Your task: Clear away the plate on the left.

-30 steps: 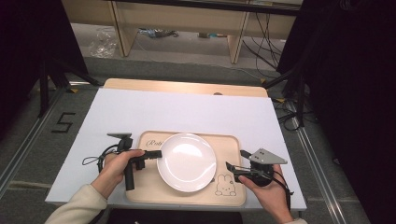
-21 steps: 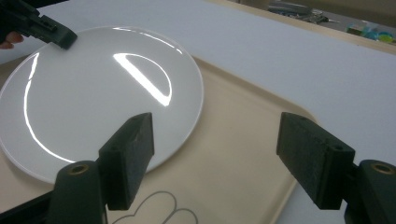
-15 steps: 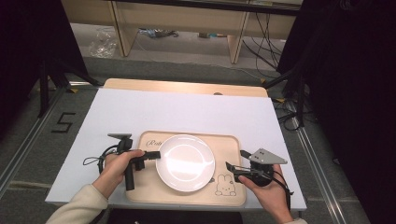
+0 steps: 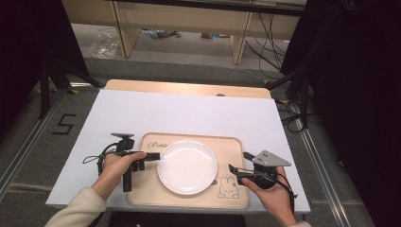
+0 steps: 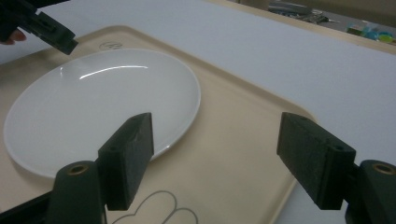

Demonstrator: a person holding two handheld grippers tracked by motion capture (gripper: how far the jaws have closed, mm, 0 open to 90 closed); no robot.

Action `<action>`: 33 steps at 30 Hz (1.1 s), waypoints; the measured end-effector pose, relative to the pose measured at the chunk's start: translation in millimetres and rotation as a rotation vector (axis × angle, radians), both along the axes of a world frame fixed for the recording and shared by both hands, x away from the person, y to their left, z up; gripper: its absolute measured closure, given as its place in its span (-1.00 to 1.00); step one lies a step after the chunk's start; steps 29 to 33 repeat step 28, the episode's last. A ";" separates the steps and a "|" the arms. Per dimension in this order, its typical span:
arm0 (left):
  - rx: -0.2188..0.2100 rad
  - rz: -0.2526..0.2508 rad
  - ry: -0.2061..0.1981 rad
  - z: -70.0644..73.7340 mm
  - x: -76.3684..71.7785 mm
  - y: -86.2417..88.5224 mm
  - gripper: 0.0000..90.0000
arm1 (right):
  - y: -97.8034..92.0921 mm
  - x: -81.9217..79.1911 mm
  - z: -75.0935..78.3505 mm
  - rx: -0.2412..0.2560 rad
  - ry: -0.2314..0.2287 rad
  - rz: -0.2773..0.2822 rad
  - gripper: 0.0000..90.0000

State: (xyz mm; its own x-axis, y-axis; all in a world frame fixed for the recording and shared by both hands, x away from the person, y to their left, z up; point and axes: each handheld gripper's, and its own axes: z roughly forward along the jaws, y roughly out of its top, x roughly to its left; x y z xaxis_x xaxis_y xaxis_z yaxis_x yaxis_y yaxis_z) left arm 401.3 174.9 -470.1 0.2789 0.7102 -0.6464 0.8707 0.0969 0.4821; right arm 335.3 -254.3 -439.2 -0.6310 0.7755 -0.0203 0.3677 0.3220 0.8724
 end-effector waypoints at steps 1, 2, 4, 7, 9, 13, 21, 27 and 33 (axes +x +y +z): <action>0.035 -0.004 -0.030 4.3 -1.7 0.6 0.18 | 0.6 -0.7 -0.2 0.008 0.011 -0.006 -0.38; 0.059 -0.014 -0.063 7.4 -2.6 2.0 0.11 | 0.5 -0.7 -0.3 0.008 0.011 -0.006 -0.38; 0.093 -0.010 -0.123 13.4 -5.3 3.8 -0.02 | 0.5 -0.7 -0.4 0.007 0.012 -0.006 -0.38; 0.154 -0.024 -0.229 21.5 -9.4 10.8 -0.13 | -0.1 -0.3 0.4 -0.001 0.004 0.004 -0.38; 0.175 -0.020 -0.286 26.7 -13.7 17.7 -0.18 | 0.7 -1.7 0.3 0.011 0.018 -0.008 -0.38; 0.193 0.012 -0.380 33.1 -27.0 35.7 -0.23 | 0.1 -1.8 -0.1 0.012 0.028 -0.007 -0.38; 0.287 0.104 -0.549 25.6 -67.8 79.0 -0.29 | -0.3 -0.5 0.0 -0.002 0.006 -0.002 -0.38; 0.258 0.142 -0.550 16.0 -78.6 92.5 -0.35 | 0.4 -0.9 0.1 -0.001 0.018 0.002 -0.38; 0.257 0.151 -0.554 16.4 -78.0 92.0 -0.37 | 0.3 -0.9 0.1 -0.001 0.018 0.001 -0.38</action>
